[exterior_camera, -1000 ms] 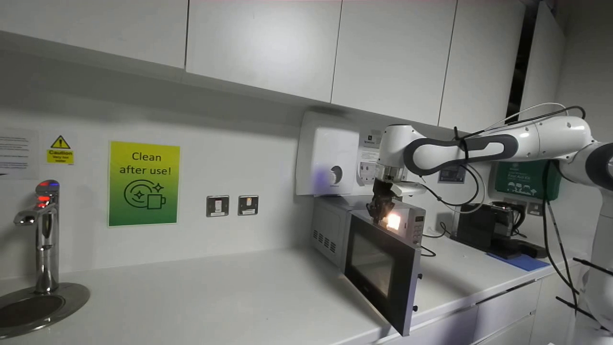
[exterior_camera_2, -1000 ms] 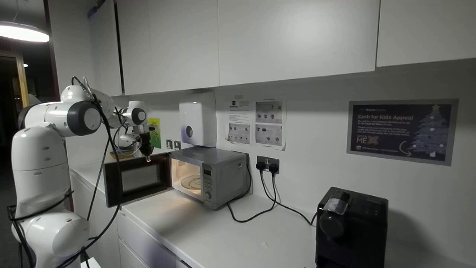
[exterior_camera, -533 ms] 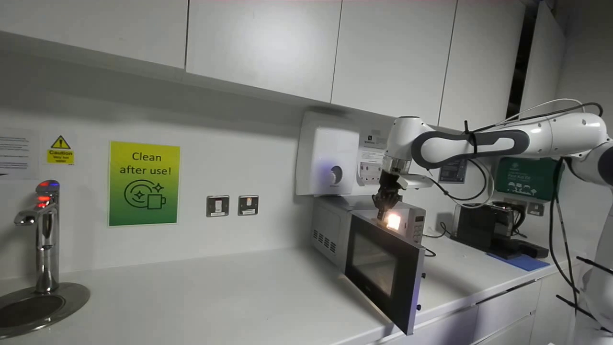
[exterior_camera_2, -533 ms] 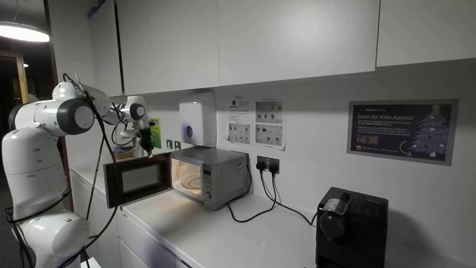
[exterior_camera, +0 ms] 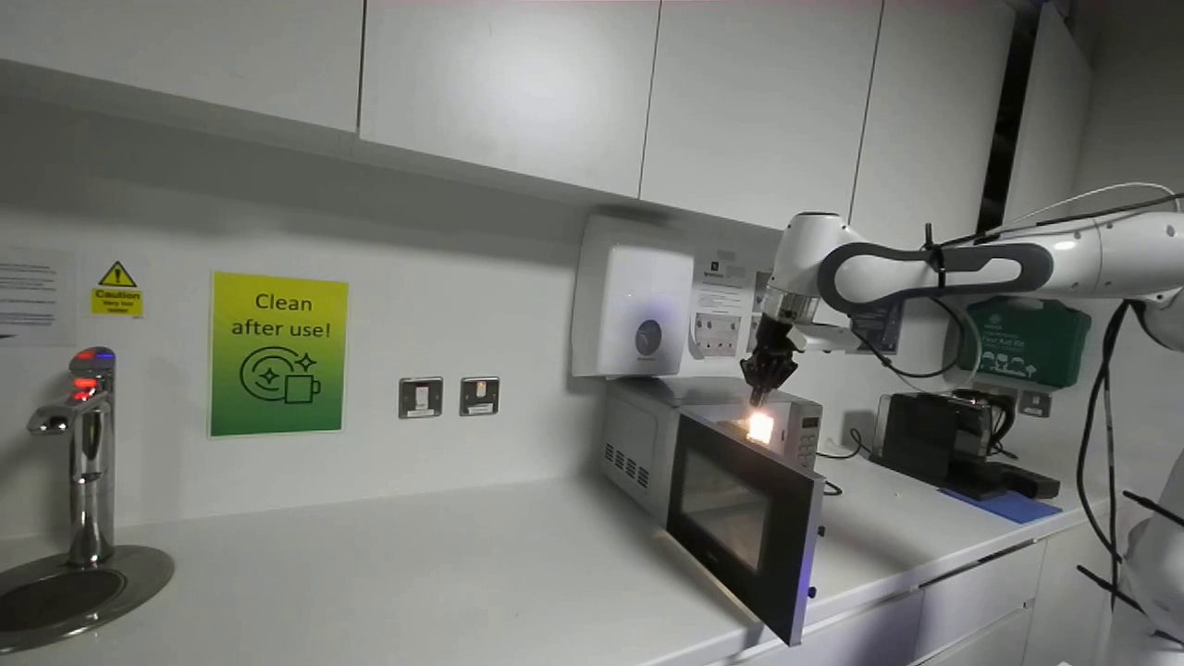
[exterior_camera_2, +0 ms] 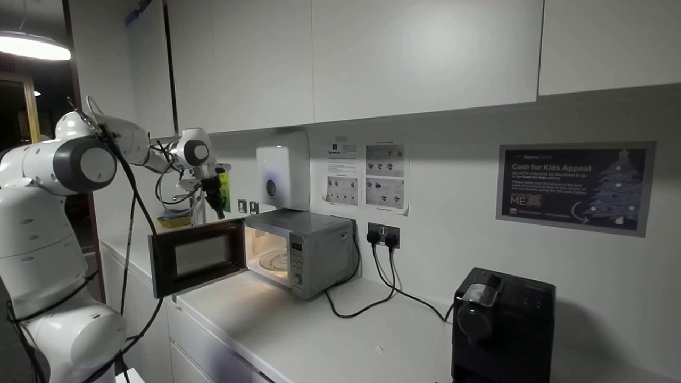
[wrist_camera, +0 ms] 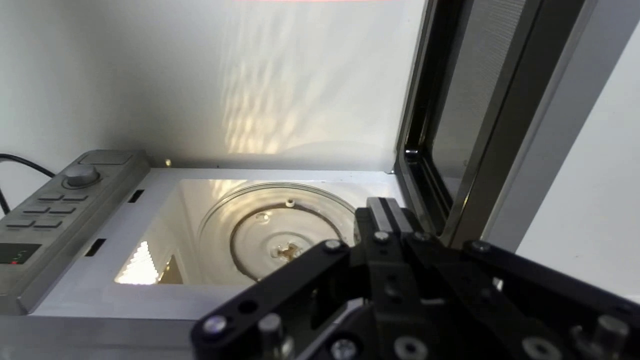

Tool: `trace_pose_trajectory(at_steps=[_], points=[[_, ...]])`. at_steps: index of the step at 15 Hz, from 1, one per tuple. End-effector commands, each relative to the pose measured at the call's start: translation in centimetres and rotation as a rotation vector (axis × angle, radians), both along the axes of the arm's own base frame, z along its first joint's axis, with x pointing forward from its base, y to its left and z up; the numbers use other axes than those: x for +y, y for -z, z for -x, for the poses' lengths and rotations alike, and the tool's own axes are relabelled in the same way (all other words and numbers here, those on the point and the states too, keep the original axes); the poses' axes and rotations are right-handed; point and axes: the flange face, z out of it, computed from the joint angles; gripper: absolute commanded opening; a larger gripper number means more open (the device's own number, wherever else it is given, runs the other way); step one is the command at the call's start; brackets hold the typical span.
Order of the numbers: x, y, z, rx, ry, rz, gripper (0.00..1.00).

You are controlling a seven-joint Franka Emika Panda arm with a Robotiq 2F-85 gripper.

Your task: Open the microwave door

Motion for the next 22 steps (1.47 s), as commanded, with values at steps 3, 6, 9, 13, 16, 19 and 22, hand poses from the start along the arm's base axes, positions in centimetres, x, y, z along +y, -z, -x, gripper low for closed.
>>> trace_pose_trajectory(at_steps=[3, 6, 9, 13, 16, 19, 22], points=[[-4.1, -1.5, 1.6, -0.041, 0.085, 0.025, 0.0], [-5.9, -2.0, 1.8, -0.055, 0.105, 0.037, 0.0], [-8.0, -2.3, 2.3, -0.054, 0.109, 0.045, 0.0], [-10.6, -3.2, 3.1, -0.061, 0.094, 0.037, 0.0], [-12.6, -4.2, 3.7, -0.078, 0.071, 0.031, 0.0], [-14.6, -4.9, 4.4, -0.089, 0.057, 0.017, 0.0], [-16.4, -5.3, 5.2, -0.089, 0.037, -0.019, 0.0]])
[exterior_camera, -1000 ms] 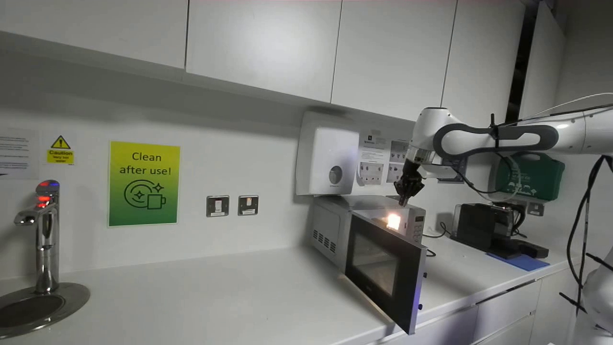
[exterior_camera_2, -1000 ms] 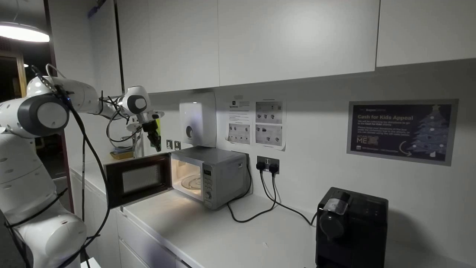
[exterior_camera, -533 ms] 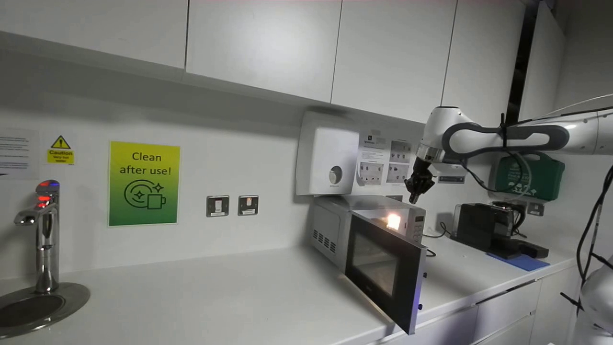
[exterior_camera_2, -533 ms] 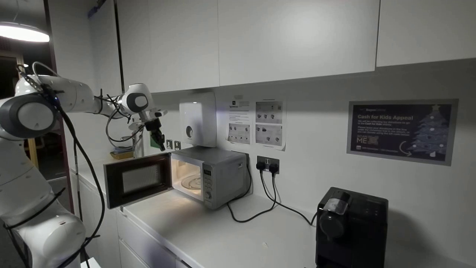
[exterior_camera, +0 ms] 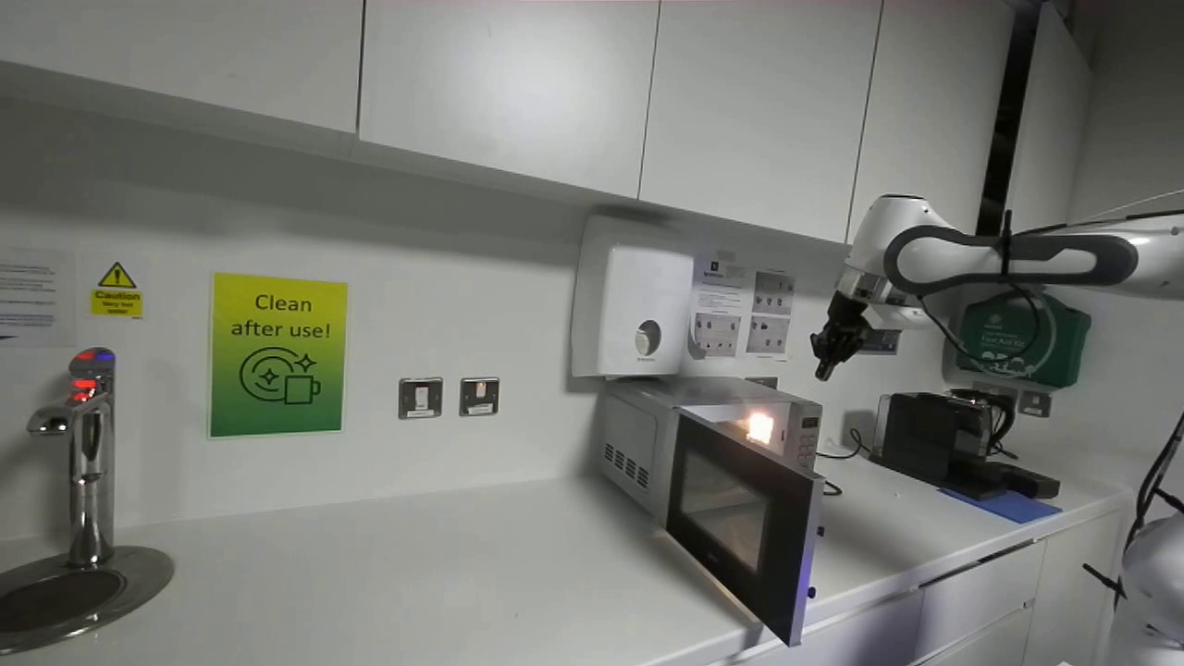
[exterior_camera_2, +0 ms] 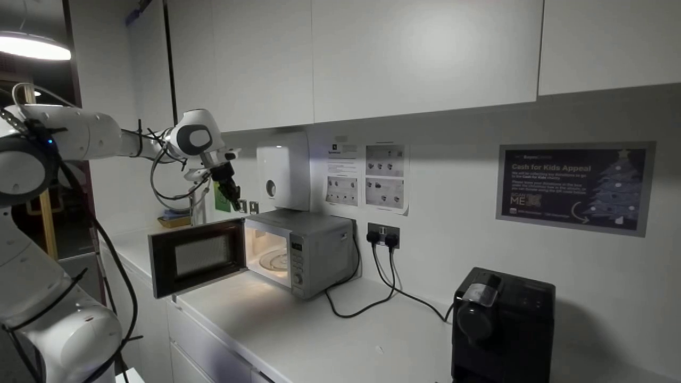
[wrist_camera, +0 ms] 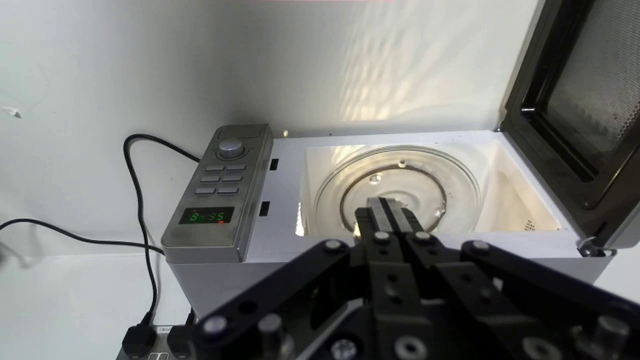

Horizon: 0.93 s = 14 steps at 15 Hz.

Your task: Open the microwave door

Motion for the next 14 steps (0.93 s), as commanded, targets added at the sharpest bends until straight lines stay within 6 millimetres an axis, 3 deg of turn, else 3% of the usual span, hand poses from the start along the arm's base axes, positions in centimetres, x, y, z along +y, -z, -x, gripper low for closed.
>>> trace_pose_trajectory(at_steps=[1, 6, 14], points=[[-2.5, -0.3, 1.9, 0.009, -0.034, -0.053, 0.0], [-4.3, 0.0, 2.6, 0.036, -0.012, -0.168, 0.0], [-5.6, 1.2, 3.1, 0.156, 0.046, -0.175, 0.0]])
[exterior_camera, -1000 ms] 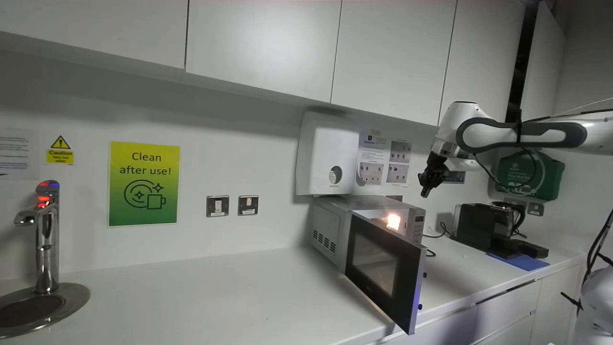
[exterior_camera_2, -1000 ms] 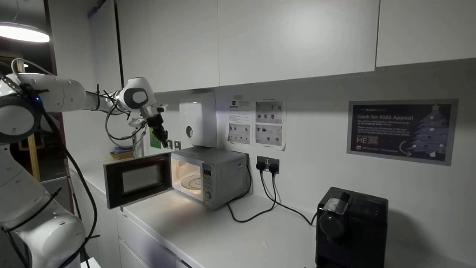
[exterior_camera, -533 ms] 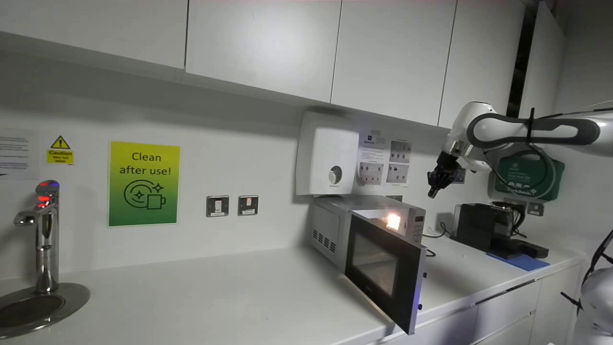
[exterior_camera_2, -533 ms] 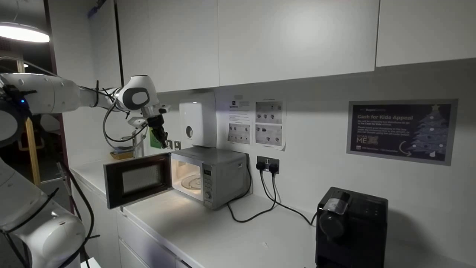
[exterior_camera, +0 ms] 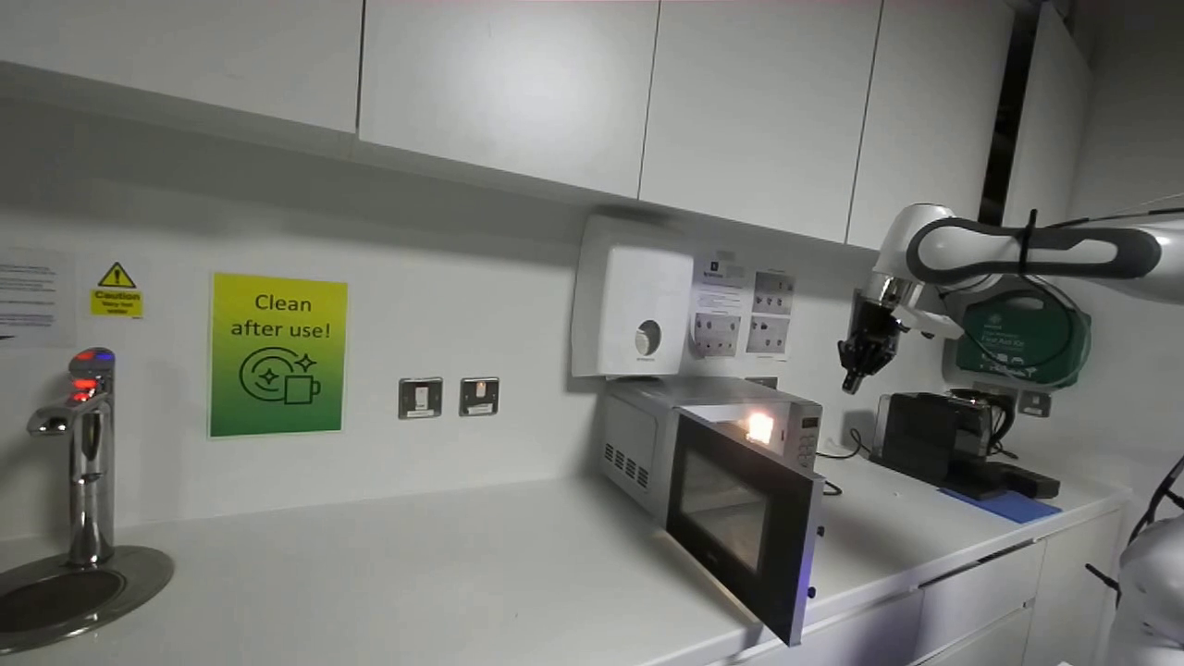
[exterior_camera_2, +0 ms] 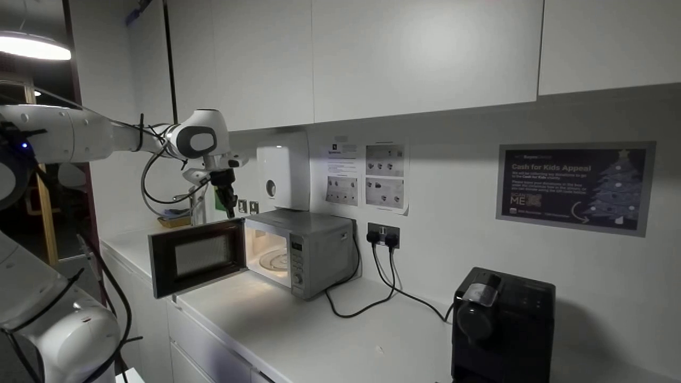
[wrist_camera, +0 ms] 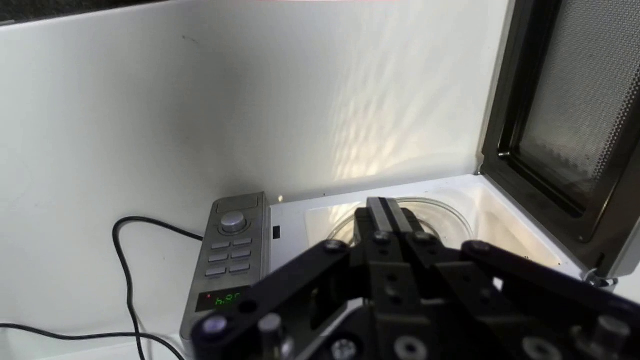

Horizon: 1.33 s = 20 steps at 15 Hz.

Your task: Open the microwave door

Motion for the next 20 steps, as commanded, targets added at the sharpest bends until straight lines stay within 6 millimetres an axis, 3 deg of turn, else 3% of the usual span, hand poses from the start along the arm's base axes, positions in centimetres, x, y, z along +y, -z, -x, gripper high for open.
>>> trace_pose_trajectory(at_steps=[1, 2, 3, 13, 20], points=[[-0.83, 0.01, 0.87, 0.04, 0.012, -0.019, 0.0], [-1.02, 0.09, 0.83, 0.042, 0.027, -0.016, 0.26], [-1.1, 0.13, 0.77, 0.047, 0.03, -0.02, 0.27], [-1.69, 0.29, 0.42, 0.051, 0.055, -0.024, 0.99], [-1.63, 0.49, 0.22, 0.056, 0.053, -0.023, 1.0]])
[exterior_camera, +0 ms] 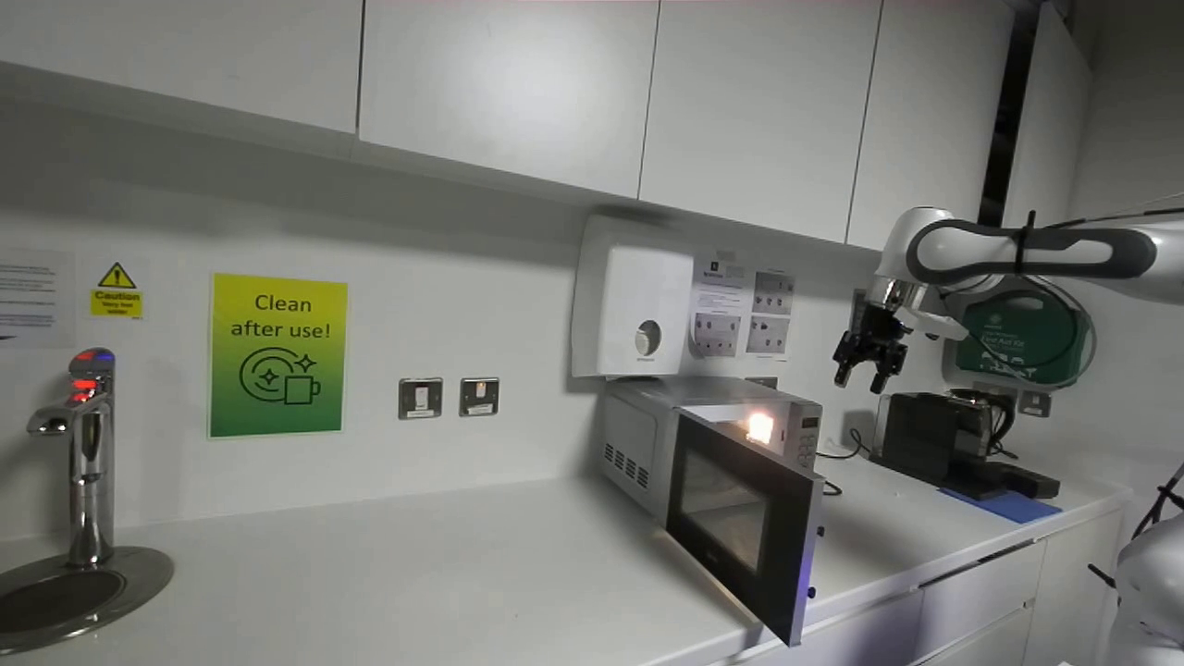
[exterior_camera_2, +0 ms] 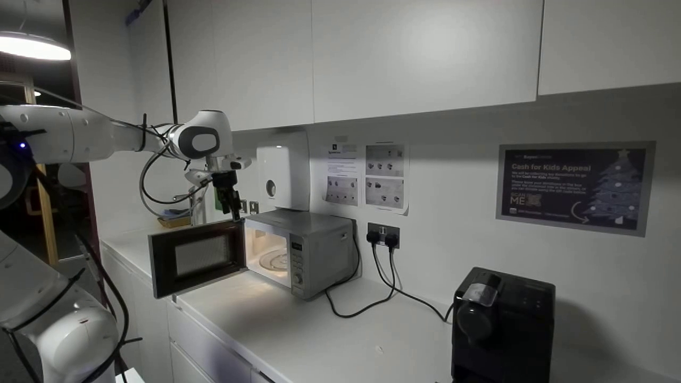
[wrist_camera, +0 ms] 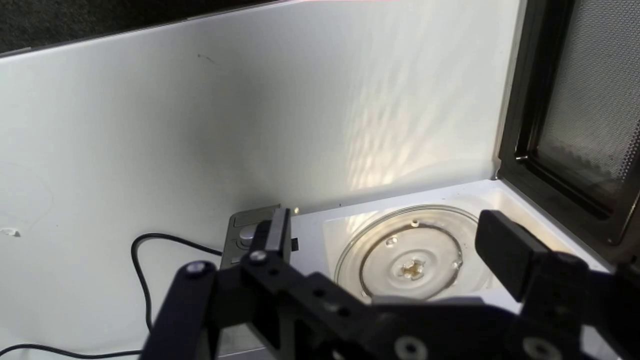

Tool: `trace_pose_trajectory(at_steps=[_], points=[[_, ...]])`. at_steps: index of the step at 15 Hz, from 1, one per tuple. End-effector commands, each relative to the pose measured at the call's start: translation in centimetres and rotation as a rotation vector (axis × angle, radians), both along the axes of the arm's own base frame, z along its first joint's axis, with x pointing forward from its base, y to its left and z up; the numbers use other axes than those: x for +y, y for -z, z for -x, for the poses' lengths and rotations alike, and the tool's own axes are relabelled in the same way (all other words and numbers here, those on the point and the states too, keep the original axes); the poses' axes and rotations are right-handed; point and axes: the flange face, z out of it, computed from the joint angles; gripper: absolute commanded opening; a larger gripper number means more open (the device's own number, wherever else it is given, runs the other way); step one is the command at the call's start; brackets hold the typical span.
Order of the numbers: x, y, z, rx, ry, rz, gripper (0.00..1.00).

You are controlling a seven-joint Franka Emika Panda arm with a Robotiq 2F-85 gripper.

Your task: Open the microwave door

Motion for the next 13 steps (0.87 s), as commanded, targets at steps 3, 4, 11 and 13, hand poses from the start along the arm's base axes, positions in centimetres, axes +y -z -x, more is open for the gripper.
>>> trace_pose_trajectory(at_steps=[3, 4, 11, 13], points=[[-0.24, 0.13, 0.21, 0.022, 0.011, -0.018, 1.0], [-0.23, 0.19, 0.18, 0.023, 0.01, -0.018, 1.0], [0.0, 0.17, -0.15, 0.007, 0.0, 0.0, 1.0], [0.0, 0.17, -0.15, 0.007, 0.0, 0.0, 1.0]])
